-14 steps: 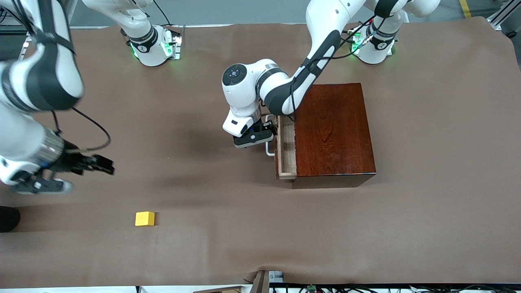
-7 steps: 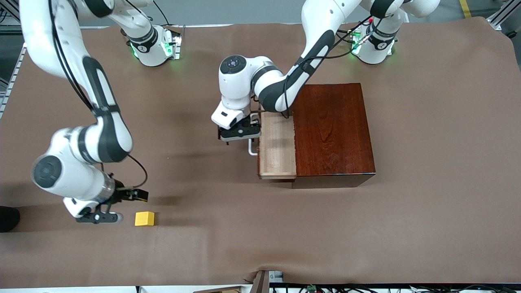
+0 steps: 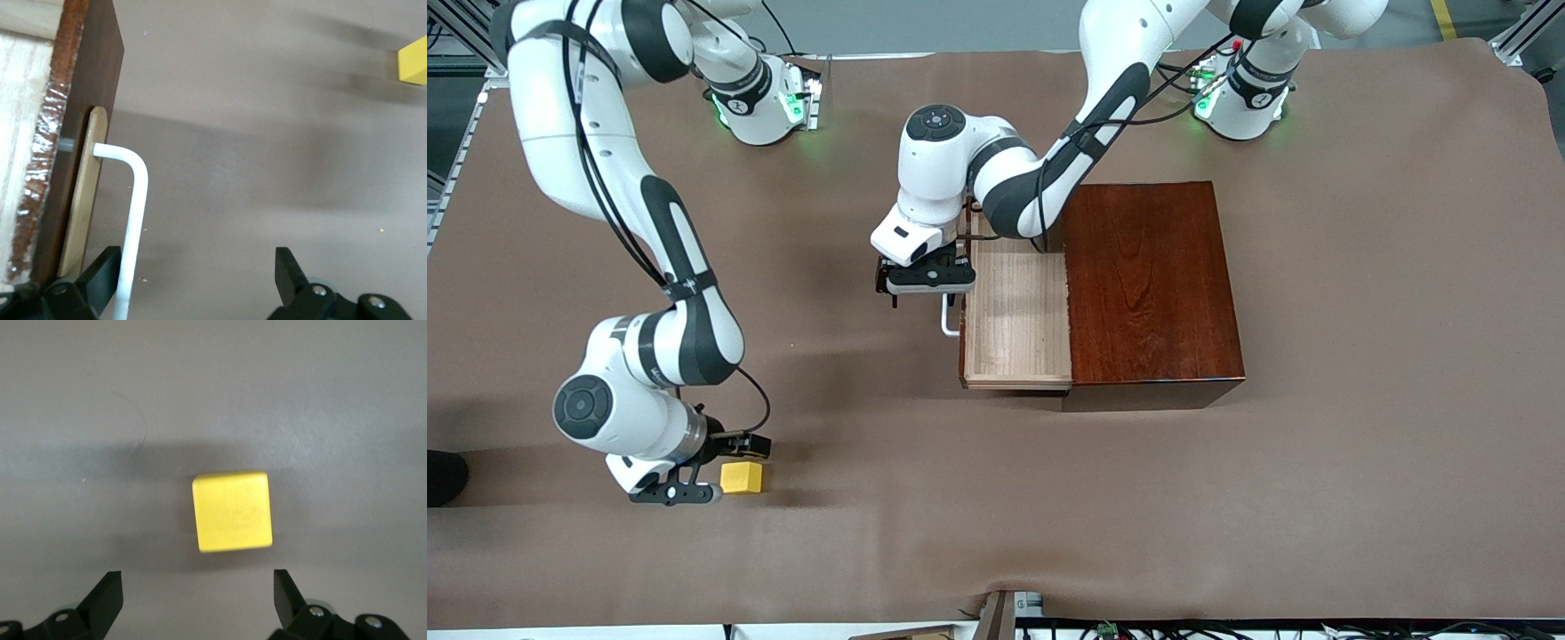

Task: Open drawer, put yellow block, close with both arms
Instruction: 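Pull the drawer open with the left gripper while the right gripper reaches the cube, then grasp the yellow cube with the right gripper while the left gripper withdraws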

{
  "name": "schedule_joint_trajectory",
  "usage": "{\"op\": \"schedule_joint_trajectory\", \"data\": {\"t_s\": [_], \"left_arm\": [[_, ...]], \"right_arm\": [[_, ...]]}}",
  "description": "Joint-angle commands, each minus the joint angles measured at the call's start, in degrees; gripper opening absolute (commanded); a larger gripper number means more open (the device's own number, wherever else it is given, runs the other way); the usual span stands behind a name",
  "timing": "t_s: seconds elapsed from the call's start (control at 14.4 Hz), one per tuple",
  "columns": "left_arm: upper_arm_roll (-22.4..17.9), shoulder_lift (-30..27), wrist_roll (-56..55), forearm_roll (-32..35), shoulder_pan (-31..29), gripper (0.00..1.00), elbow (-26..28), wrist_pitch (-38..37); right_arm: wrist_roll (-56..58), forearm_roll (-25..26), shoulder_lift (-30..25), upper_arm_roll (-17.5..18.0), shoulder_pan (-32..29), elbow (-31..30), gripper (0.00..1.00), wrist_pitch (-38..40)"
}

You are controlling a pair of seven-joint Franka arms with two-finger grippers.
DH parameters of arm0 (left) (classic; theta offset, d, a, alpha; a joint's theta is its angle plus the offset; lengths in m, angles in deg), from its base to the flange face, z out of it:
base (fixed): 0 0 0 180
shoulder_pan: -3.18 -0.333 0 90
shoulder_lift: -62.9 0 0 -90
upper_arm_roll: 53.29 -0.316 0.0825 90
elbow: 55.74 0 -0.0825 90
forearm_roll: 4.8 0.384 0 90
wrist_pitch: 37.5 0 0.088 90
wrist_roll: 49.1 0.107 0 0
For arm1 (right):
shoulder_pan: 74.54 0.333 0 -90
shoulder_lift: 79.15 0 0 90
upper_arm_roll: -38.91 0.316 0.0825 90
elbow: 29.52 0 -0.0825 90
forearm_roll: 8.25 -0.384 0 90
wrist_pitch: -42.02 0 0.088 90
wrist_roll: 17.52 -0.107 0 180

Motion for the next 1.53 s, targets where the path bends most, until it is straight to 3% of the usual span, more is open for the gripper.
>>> {"op": "schedule_joint_trajectory", "data": {"t_s": [0.0,0.35,0.7,0.77,0.91,0.97,1.04,1.25,1.46], "left_arm": [[0.56,-0.72,-1.00,-0.35,0.41,1.00,-2.63,-0.96],[0.03,-4.58,-0.91,-0.26,-0.46,1.00,-2.63,-4.74],[-0.41,-9.69,1.01,-0.17,-13.80,1.00,-1.58,-10.28],[-0.24,-10.30,2.93,-0.52,-17.05,1.00,-1.49,-11.68],[0.29,-10.40,8.99,-2.53,-24.86,1.00,-1.14,-12.40],[0.29,-10.48,12.24,-3.85,-28.03,1.00,-0.96,-12.40],[0.38,-10.75,15.58,-5.26,-31.46,1.00,-0.87,-12.66],[2.48,-15.47,27.69,-7.20,-41.65,1.00,2.28,-16.08],[7.75,-22.24,40.10,-8.70,-52.12,1.00,9.12,-19.07]], "right_arm": [[-0.40,-0.60,4.22,0.14,-0.44,5.80,1.00,0.49],[-0.23,-0.51,6.68,-0.03,-0.70,7.92,1.00,-2.58],[0.30,-0.60,7.66,-0.03,-1.75,7.75,1.00,-4.43],[0.39,-0.60,7.66,-0.03,-1.75,7.57,0.84,-4.43],[1.00,-0.69,7.66,-0.03,-1.75,7.31,0.28,-4.35],[1.00,-0.78,7.57,-0.03,-1.75,7.22,0.07,-4.35],[1.00,-0.86,7.48,-0.03,-1.75,7.13,0.00,-4.26],[1.00,-0.78,4.25,-0.03,-1.41,7.05,0.00,-1.03],[1.00,0.01,-4.79,-0.21,-1.23,7.83,0.00,18.36]]}}
